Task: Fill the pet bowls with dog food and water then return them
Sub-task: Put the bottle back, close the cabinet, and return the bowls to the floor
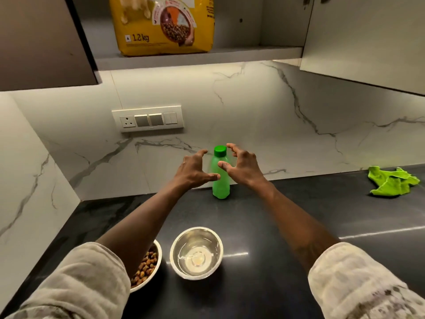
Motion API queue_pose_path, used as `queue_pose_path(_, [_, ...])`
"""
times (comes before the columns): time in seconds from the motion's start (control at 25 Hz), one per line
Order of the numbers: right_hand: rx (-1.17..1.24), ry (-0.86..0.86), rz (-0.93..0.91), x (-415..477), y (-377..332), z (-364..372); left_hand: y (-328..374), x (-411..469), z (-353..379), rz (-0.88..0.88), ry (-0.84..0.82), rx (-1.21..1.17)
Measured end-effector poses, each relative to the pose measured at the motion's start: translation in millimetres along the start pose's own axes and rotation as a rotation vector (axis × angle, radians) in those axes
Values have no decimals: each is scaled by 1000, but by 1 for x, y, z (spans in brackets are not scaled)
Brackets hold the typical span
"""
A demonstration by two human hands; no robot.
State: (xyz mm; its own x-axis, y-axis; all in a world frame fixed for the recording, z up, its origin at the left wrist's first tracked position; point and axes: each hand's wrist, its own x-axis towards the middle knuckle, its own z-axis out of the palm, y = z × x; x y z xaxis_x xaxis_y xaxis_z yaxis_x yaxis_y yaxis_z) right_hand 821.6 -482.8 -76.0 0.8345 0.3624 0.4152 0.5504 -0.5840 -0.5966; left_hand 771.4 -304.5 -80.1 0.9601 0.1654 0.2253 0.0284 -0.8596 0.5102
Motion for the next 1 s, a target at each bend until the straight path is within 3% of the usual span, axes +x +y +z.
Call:
queue_pose_path(0.48, [65, 280, 1, -172, -92, -90, 88, -150, -69, 371, 167, 14])
queue_pose_path(0.64, [105, 457, -28, -225, -107, -134, 142, -194, -72, 526, 180, -14])
queue_pose_path(1.0, [306, 794, -58, -311, -97, -248, 294, -260, -53, 762, 495, -29])
